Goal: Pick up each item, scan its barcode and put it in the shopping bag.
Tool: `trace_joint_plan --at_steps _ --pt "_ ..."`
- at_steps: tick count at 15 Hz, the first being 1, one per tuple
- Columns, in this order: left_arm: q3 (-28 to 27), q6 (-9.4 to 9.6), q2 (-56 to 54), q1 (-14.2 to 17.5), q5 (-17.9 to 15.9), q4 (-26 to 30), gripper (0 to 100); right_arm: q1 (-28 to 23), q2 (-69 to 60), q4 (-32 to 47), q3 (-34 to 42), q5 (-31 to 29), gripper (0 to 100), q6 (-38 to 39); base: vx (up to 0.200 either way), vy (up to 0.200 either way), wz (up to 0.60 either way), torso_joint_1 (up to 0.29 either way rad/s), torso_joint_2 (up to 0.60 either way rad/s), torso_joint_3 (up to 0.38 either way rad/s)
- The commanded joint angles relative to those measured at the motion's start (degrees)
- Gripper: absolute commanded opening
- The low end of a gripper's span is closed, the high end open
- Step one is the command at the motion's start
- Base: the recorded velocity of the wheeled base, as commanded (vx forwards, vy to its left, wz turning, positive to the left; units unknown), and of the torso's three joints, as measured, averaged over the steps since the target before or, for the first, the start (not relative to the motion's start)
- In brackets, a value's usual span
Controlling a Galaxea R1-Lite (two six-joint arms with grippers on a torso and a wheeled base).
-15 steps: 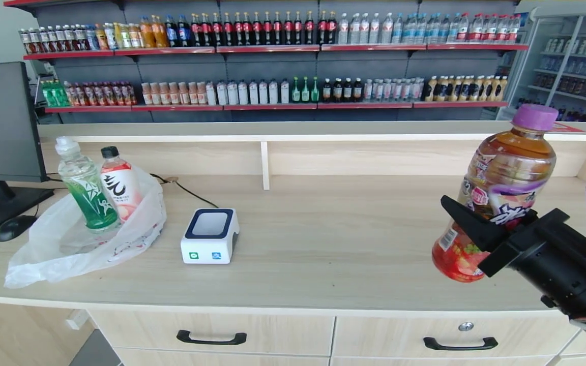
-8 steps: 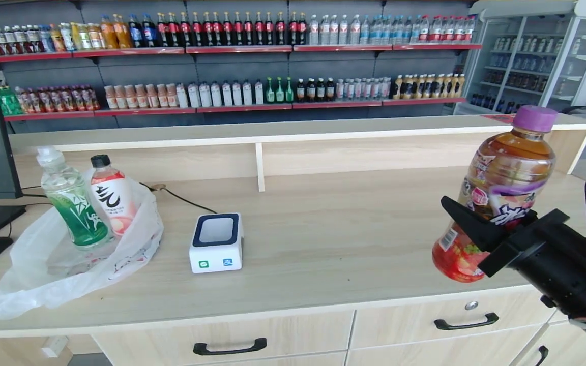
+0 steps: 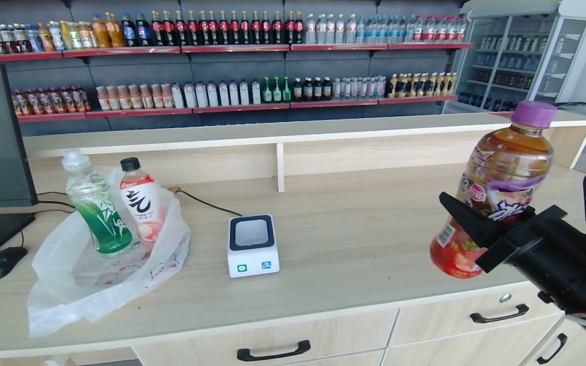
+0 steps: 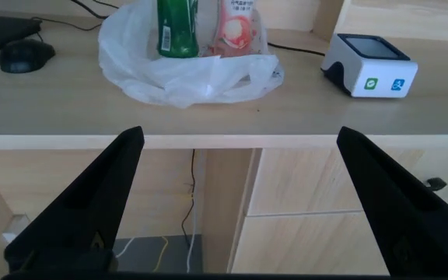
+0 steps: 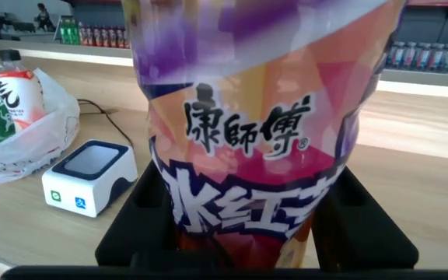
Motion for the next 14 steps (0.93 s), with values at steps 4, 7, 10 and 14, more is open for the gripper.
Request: trace_joint_plan --at_steps 4,7,10,14 --pt "0.0 0.05 0.1 0.0 0.0 0.0 100 -0.1 0.9 -0.1 -0.9 -0.1 0 -0.4 0.0 0.2 0.0 0.004 0.0 0.0" --pt "0.1 0.05 0.1 0.0 0.0 0.0 100 -0.3 0.9 -0.1 -1.4 -0.1 0 -0.3 0.0 0.2 0.0 0.004 0.0 0.004" --pt "0.1 0.05 0.0 0.0 0.0 0.0 100 1.1 0.1 -0.1 -0.5 0.0 0 -0.3 0.0 0.2 0.0 0.002 0.01 -0.001" --pt "0.0 0.05 0.1 0.0 0.0 0.0 100 0.4 -1.3 -0.1 2.7 -0.2 0 -0.1 0.0 0.2 0.0 0.004 0.0 0.002"
